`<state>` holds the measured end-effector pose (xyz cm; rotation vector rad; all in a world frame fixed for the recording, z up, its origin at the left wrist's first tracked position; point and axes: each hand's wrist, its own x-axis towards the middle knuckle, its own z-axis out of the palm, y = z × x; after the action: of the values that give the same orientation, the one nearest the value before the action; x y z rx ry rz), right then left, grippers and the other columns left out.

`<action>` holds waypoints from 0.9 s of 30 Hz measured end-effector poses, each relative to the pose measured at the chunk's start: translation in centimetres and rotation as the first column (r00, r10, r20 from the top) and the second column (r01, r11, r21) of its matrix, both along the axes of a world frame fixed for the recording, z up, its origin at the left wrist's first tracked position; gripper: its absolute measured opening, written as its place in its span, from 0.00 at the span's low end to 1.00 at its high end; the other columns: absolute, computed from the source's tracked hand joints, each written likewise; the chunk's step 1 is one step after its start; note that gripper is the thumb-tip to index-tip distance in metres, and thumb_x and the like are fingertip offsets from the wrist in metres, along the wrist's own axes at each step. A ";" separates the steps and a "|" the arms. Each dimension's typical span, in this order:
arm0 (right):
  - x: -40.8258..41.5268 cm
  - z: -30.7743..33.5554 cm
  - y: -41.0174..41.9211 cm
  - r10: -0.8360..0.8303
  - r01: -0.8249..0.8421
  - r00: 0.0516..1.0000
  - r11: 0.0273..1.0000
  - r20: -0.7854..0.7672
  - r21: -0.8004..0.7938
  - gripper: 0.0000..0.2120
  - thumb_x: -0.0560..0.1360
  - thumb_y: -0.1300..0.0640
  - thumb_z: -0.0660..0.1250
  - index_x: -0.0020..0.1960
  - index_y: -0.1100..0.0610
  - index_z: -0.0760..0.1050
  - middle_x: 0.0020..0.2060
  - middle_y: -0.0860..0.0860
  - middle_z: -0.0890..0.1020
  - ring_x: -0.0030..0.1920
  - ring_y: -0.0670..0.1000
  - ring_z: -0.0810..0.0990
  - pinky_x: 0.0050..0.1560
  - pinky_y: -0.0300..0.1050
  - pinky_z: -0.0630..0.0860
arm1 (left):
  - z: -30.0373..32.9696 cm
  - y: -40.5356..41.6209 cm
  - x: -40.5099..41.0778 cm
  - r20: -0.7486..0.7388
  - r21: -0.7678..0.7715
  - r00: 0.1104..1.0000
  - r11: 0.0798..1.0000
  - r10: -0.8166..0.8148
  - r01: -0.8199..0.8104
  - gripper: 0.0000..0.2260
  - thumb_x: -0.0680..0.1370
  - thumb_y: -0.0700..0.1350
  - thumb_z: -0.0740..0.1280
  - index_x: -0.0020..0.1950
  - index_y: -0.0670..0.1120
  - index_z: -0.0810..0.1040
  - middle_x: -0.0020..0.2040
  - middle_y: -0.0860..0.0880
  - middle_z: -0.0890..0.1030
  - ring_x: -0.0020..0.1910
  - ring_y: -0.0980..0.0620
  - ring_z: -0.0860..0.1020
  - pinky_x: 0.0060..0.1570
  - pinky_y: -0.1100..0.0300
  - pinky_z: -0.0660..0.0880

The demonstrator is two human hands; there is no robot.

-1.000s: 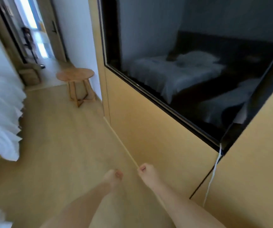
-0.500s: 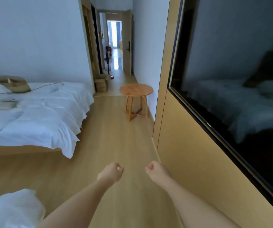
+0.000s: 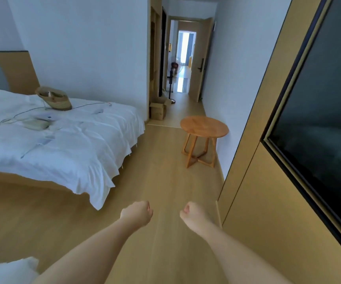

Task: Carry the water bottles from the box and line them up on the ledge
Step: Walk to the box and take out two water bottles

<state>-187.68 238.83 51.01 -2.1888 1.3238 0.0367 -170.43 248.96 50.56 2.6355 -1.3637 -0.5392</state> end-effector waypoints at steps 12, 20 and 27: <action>17.2 3.0 -20.6 -0.041 0.038 0.999 0.997 -0.035 -0.065 0.13 0.80 0.46 0.59 0.57 0.53 0.73 0.54 0.50 0.78 0.50 0.52 0.76 0.46 0.43 0.71 | 3.4 -21.3 18.3 0.095 0.083 0.988 0.990 -0.126 0.118 0.11 0.80 0.45 0.52 0.49 0.45 0.73 0.44 0.48 0.75 0.41 0.48 0.72 0.41 0.58 0.68; 25.4 0.9 -34.5 0.002 -0.005 0.990 1.000 -0.144 -0.024 0.17 0.81 0.44 0.57 0.62 0.55 0.71 0.58 0.51 0.78 0.57 0.53 0.77 0.57 0.49 0.76 | 1.4 -35.5 27.4 -0.027 0.056 0.996 0.994 -0.087 0.089 0.09 0.80 0.44 0.53 0.43 0.46 0.70 0.40 0.50 0.73 0.39 0.49 0.72 0.37 0.60 0.66; 35.6 1.6 -49.9 0.079 -0.081 0.993 0.996 -0.089 -0.030 0.15 0.80 0.44 0.56 0.59 0.53 0.71 0.52 0.48 0.79 0.51 0.52 0.78 0.53 0.49 0.76 | 0.6 -49.5 37.2 0.009 0.096 0.999 0.994 -0.043 0.042 0.09 0.81 0.45 0.53 0.46 0.47 0.70 0.40 0.52 0.71 0.40 0.51 0.72 0.41 0.60 0.68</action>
<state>-152.10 188.92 52.65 -2.2912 1.2917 0.1441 -133.25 199.49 51.12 2.6935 -1.4355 -0.6109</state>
